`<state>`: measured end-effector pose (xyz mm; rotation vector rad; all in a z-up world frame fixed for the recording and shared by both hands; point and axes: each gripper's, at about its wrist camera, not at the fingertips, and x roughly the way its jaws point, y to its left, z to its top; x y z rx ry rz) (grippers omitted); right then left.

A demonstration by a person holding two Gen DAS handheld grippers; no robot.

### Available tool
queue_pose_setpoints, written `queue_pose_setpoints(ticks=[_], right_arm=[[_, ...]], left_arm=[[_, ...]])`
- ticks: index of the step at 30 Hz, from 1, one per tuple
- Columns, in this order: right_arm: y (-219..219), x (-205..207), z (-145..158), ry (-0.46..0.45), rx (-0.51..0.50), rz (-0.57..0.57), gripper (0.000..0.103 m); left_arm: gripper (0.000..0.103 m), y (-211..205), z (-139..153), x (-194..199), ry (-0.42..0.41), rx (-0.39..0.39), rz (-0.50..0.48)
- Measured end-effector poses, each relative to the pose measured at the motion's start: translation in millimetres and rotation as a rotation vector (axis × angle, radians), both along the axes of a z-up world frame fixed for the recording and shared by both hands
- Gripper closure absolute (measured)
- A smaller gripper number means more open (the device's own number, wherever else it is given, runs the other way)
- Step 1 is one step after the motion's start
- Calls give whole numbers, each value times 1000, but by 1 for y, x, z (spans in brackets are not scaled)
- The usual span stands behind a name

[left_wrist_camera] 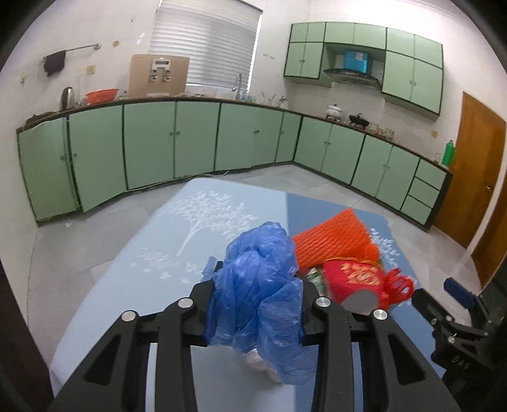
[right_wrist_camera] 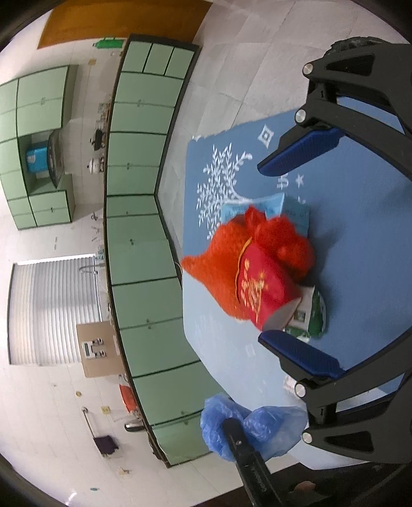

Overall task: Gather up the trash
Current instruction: 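Grasp the red paper cup with the right gripper while left holds bag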

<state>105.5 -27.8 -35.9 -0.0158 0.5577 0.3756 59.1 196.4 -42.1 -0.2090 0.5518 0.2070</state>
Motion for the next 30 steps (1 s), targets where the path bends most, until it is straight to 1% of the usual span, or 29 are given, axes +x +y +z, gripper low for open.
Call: queue_pose_setpoints(ticks=[6, 9, 13, 16, 21, 25, 30], right_arm=[[20, 5, -5, 16, -8, 22, 8], [32, 9, -5, 18, -10, 28, 8], [46, 14, -6, 14, -23, 19, 8], [57, 19, -10, 30, -30, 11, 8], [74, 31, -19, 55, -78, -2, 8], [77, 41, -28, 89, -103, -40, 8], [76, 52, -37, 126, -102, -65, 8]], left_arm=[[67, 2, -23, 2, 73, 43, 16], [67, 6, -28, 4, 88, 42, 20], [67, 12, -29, 7, 90, 51, 29], [67, 16, -29, 9, 89, 59, 27], [67, 26, -36, 16, 104, 29, 21], [67, 30, -40, 21, 110, 18, 9], [67, 33, -42, 29, 109, 17, -2]])
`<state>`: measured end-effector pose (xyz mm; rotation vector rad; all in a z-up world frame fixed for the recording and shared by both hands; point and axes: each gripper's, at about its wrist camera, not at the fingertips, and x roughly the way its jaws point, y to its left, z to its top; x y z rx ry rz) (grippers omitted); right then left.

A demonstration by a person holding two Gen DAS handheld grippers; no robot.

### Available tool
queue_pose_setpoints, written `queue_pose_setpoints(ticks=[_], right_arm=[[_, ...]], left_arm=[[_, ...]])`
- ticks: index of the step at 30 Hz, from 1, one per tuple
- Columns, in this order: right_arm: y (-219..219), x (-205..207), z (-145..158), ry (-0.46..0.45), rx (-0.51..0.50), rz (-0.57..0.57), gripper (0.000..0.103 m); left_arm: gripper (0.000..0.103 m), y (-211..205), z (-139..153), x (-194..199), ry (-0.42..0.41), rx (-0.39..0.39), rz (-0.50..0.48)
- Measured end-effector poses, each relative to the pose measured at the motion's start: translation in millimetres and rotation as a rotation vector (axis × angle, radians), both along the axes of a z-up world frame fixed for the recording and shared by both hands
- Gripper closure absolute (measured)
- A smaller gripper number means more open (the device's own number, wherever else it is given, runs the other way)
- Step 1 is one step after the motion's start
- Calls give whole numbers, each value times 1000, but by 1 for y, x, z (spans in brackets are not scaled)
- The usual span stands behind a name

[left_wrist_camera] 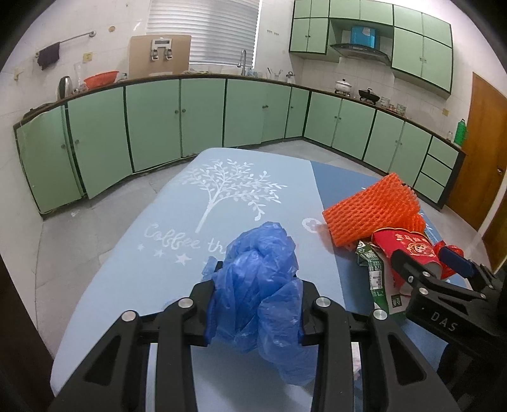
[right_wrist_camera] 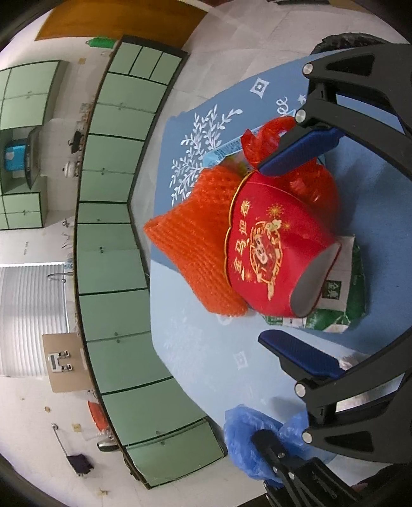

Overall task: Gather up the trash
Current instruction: 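Grasp the red paper cup with the right gripper while left holds bag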

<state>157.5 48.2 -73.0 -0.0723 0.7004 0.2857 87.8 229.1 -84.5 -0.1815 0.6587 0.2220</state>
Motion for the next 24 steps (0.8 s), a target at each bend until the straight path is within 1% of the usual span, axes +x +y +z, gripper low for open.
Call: queue_pose_setpoints(ticks=[4, 7, 11, 13, 17, 24], right_arm=[[5, 6, -6, 13, -14, -3, 8], [5, 10, -11, 30, -14, 5, 11], [4, 11, -9, 23, -14, 31, 14], [1, 8, -6, 17, 2, 35, 14], [-7, -2, 7, -8, 56, 61, 15], [-20, -20, 34, -47, 79, 92, 15]], left_arm=[[67, 6, -2, 4, 1, -6, 2], [67, 8, -2, 7, 2, -18, 3], [67, 7, -1, 8, -1, -17, -3], [67, 6, 2, 7, -9, -17, -3], [67, 6, 8, 4, -23, -20, -2], [67, -6, 27, -5, -67, 0, -18]])
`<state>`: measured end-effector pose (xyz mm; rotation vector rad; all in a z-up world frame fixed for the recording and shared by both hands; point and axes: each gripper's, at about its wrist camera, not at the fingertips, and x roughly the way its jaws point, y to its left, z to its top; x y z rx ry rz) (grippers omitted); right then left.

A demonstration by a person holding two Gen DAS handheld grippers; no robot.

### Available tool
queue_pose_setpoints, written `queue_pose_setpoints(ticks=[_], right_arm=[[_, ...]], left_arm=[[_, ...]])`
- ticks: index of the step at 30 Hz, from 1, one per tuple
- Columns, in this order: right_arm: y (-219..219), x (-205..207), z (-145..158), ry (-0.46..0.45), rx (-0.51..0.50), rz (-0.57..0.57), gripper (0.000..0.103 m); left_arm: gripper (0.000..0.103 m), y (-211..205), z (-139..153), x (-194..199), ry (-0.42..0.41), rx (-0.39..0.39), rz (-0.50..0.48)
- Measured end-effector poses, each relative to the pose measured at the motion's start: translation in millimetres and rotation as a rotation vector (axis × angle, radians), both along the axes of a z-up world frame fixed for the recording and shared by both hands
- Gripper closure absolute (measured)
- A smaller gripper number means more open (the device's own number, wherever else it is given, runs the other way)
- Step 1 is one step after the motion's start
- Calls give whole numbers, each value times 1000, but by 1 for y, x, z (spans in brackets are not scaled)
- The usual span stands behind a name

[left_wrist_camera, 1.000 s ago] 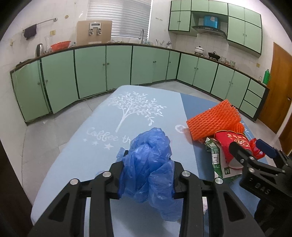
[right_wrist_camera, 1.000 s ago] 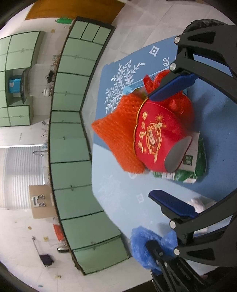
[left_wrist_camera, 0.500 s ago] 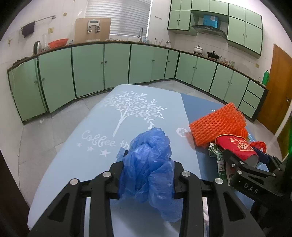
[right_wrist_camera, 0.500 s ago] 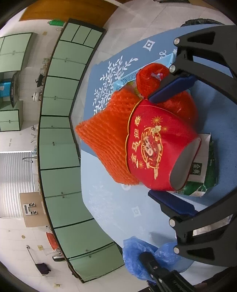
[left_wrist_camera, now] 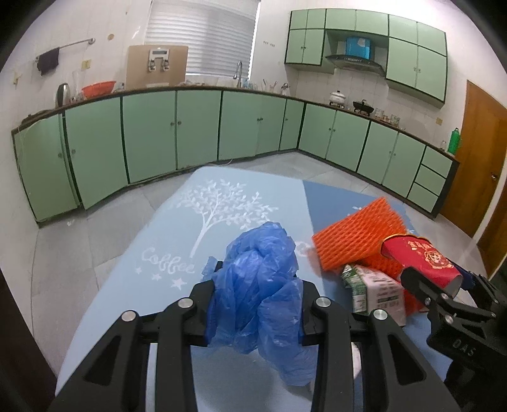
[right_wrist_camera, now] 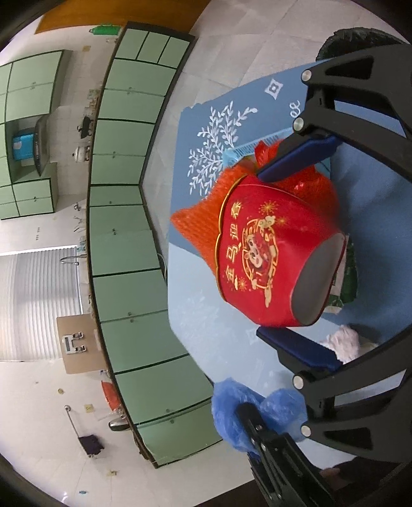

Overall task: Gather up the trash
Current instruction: 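Grasp the red paper cup with the right gripper while left holds bag, then lift the red paper cup with the right gripper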

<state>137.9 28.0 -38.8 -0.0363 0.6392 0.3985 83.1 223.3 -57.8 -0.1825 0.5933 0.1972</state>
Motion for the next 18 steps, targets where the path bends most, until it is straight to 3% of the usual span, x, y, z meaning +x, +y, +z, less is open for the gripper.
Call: queue_pose_setpoints(ticks=[6, 8, 13, 16, 18], right_arm=[[-12, -16, 20, -21, 26, 17, 16], [-17, -22, 27, -28, 30, 30, 37], [-27, -28, 33, -37, 11, 43, 37], [-33, -28, 23, 3, 21, 40, 37], [-37, -31, 12, 28, 32, 57, 31]], left_arm=[[67, -14, 18, -7, -39, 12, -11], [67, -18, 24, -12, -56, 10, -16], [67, -34, 38, -18, -88, 1, -54], [67, -44, 37, -20, -86, -4, -77], [67, -48, 32, -21, -73, 3, -78]])
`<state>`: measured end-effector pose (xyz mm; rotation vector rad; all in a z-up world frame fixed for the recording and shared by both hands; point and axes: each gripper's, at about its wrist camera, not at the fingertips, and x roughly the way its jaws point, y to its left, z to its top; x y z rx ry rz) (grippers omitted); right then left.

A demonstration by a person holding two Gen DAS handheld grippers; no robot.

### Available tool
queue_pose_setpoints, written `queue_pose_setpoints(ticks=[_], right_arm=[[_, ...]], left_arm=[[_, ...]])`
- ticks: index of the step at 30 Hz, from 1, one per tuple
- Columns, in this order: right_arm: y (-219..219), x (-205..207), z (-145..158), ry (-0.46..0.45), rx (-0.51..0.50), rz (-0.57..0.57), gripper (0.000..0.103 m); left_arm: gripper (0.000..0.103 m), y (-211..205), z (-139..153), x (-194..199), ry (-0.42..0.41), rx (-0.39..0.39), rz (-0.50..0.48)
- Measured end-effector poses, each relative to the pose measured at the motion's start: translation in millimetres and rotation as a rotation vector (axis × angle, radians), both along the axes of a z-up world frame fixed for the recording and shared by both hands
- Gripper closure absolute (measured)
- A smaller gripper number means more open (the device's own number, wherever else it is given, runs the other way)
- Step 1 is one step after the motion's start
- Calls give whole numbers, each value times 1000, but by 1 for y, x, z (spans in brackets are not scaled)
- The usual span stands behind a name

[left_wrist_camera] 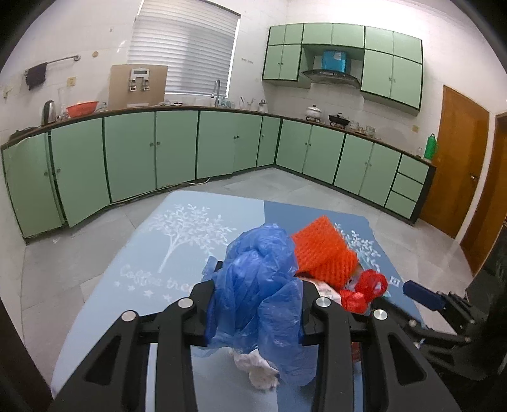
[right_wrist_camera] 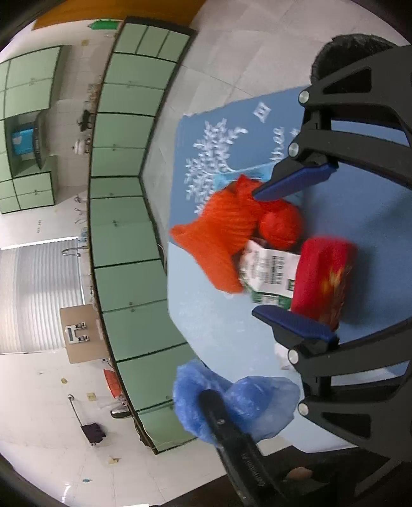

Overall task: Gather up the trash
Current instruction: 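Lift the red paper cup with the right gripper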

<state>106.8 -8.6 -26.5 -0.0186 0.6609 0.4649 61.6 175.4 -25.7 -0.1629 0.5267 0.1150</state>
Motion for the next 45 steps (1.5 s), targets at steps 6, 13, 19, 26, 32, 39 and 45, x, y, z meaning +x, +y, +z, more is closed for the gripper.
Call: queue_pose_setpoints(ticks=[6, 13, 19, 26, 32, 39, 45], right_arm=[[-3, -15, -20, 53, 12, 37, 21], [-6, -25, -33, 117, 36, 60, 17], [-8, -39, -38, 119, 21, 82, 13], [-4, -55, -43, 115, 14, 132, 11], [-1, -63, -50, 111, -5, 150, 11], [8, -67, -57, 98, -55, 162, 11], [15, -68, -68, 111, -95, 167, 11]], left_arm=[[67, 6, -17, -11, 52, -2, 29], [67, 3, -35, -31, 95, 4, 39], [67, -9, -48, -46, 111, 23, 24], [67, -19, -59, -61, 126, 34, 24], [67, -19, -67, -70, 137, 31, 37], [67, -17, -70, -72, 140, 22, 43], [67, -13, -71, -75, 143, 11, 49]])
